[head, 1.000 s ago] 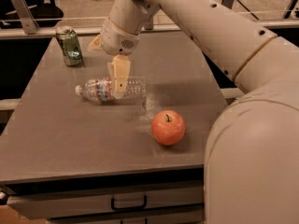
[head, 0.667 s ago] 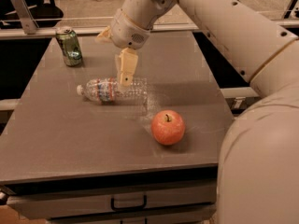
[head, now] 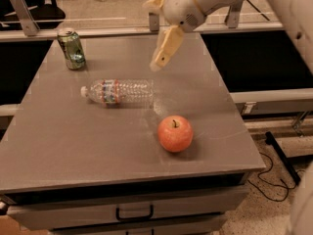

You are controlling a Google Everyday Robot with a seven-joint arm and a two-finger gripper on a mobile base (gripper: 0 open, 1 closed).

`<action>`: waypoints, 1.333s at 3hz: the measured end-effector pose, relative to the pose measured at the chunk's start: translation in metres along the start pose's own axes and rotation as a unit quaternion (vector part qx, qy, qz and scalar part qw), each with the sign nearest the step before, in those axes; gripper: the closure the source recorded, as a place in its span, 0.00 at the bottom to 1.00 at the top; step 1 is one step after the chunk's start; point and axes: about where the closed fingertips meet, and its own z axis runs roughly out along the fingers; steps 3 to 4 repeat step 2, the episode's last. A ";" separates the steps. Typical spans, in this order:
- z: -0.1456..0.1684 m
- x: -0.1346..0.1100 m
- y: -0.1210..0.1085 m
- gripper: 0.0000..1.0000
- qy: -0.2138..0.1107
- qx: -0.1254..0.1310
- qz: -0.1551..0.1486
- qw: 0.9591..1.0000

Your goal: Knock water bottle over

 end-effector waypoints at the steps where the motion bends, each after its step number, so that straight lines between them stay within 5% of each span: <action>1: -0.075 0.016 -0.029 0.00 0.009 0.120 0.025 0.992; 4: -0.073 0.016 -0.036 0.00 0.005 0.131 0.024 0.991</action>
Offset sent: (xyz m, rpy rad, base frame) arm 0.0168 -0.0530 0.0376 0.0576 -0.0965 -0.1665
